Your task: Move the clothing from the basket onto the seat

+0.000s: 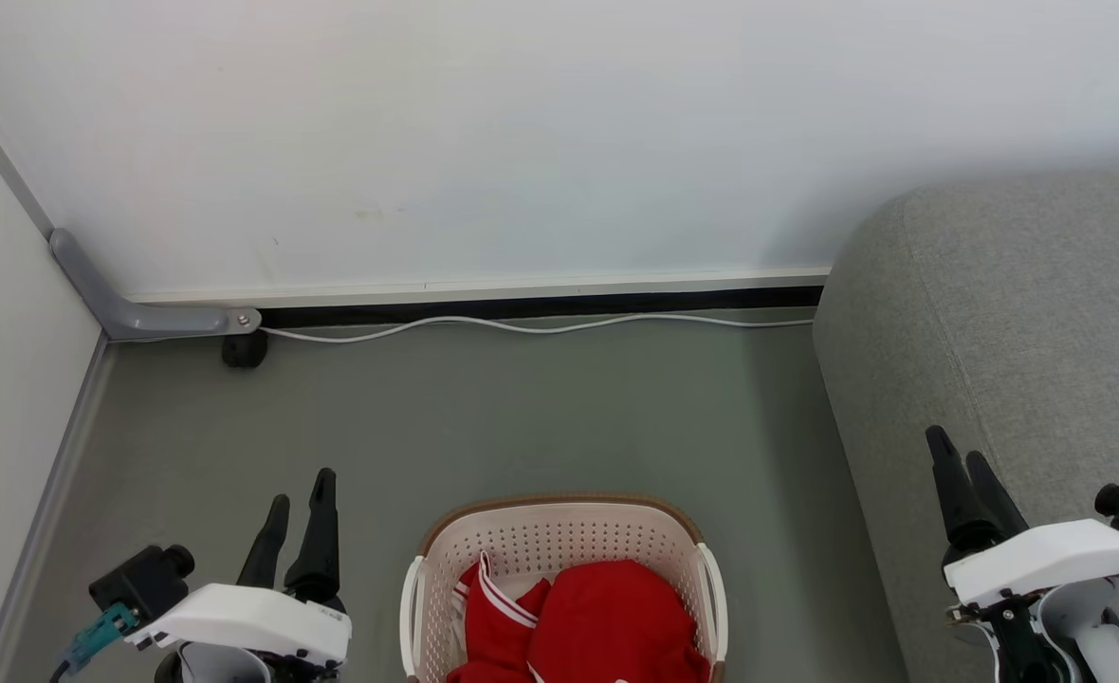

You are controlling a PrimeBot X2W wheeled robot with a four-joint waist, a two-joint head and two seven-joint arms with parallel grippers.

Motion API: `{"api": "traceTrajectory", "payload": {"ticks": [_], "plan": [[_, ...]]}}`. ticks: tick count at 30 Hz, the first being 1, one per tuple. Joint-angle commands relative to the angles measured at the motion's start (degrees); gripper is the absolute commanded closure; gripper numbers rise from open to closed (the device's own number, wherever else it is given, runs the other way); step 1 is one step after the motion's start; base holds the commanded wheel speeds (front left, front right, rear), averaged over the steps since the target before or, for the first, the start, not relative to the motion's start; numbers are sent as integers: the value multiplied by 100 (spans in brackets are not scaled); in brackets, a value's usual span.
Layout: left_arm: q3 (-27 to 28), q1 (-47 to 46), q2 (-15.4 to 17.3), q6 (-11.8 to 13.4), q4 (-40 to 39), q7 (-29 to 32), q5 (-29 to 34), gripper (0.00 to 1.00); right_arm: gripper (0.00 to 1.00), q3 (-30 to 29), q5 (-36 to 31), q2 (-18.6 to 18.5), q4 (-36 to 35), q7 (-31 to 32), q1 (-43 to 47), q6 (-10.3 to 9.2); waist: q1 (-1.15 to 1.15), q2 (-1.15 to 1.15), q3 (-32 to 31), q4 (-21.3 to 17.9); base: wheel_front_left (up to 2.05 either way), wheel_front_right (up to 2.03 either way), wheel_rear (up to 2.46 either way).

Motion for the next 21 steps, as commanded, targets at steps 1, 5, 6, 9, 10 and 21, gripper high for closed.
{"api": "traceTrajectory", "payload": {"ticks": [1,5,6,9,10,21], "plan": [[60,-356,85,39,-136,-93,224,0,0,114,-178,-129,-102,-102,-298,22,0,0,-4,-1,0,0,0],[35,-381,91,65,-137,-161,537,0,0,210,-402,-171,-56,-169,-348,22,0,0,-7,-4,0,0,0],[30,-388,92,73,-136,-178,620,0,0,240,-460,-185,-47,-186,-363,22,0,0,-7,-4,0,0,0],[6,-409,96,93,-136,-228,849,0,0,315,-627,-222,-19,-236,-408,22,0,0,-11,-3,0,0,0],[-3,-417,98,97,-135,-245,922,0,0,336,-683,-234,-9,-253,-424,22,0,0,-11,-2,0,0,0],[-108,-541,112,139,-104,-414,1655,0,0,593,-1219,-361,116,-421,-619,23,0,0,-6,7,0,0,0]]}}
